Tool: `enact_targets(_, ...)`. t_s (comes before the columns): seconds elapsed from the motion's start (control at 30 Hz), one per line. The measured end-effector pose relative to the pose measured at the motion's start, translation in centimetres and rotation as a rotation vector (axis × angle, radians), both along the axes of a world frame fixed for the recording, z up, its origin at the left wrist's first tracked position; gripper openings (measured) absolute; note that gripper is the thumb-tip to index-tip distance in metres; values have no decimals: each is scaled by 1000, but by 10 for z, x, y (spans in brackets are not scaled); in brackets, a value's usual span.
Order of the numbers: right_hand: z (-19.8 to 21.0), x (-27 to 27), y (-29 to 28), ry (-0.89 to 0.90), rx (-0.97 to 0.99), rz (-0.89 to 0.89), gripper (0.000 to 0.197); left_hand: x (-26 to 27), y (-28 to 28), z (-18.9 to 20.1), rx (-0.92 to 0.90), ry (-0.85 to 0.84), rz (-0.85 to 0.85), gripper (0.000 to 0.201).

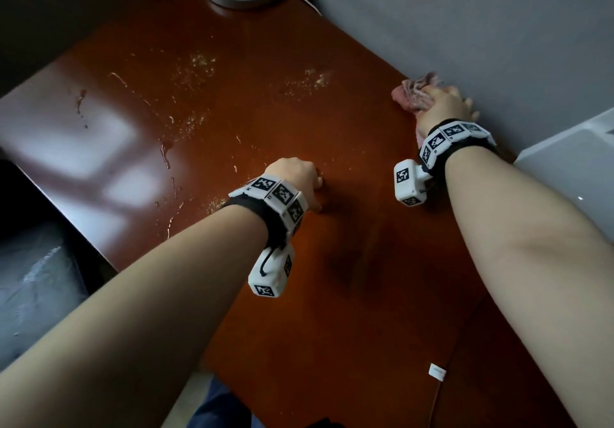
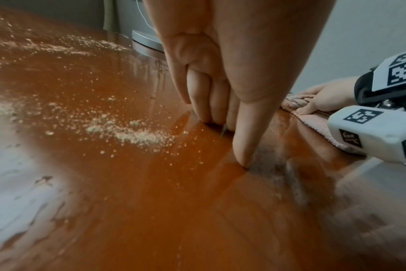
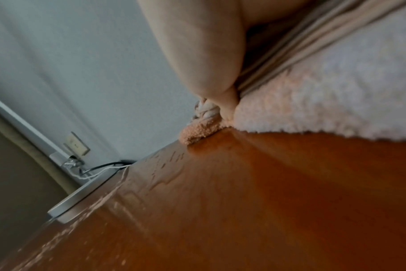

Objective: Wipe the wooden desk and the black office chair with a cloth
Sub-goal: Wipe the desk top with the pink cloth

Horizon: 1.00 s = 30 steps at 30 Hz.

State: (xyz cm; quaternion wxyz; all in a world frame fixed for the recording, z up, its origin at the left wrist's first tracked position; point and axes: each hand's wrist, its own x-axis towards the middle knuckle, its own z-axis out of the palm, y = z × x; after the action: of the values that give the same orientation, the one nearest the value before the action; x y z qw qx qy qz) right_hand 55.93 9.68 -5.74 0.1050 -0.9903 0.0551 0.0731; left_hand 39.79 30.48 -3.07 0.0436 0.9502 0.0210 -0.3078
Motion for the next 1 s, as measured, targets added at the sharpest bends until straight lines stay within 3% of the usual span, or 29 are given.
enact_targets(0.3,6,-70,48,0,-6,388,47,-8,1,9,-9,14,-26,50)
enact_targets(0.5,7,-134,33,26,7,558,49,-19,-2,1,27,7,-111,63)
enact_targets(0.67,3,-161,15,26,7,678,51,-26,1,-7,-27,-35,-178,60)
enact_targets(0.77,4,-154,19,23,-17,661,50,-29,1,-10,-35,-46,-177,61)
enact_targets(1.0,5,-92,53,9,30,339,43,-33,-1,-11,-26,-35,-160,62)
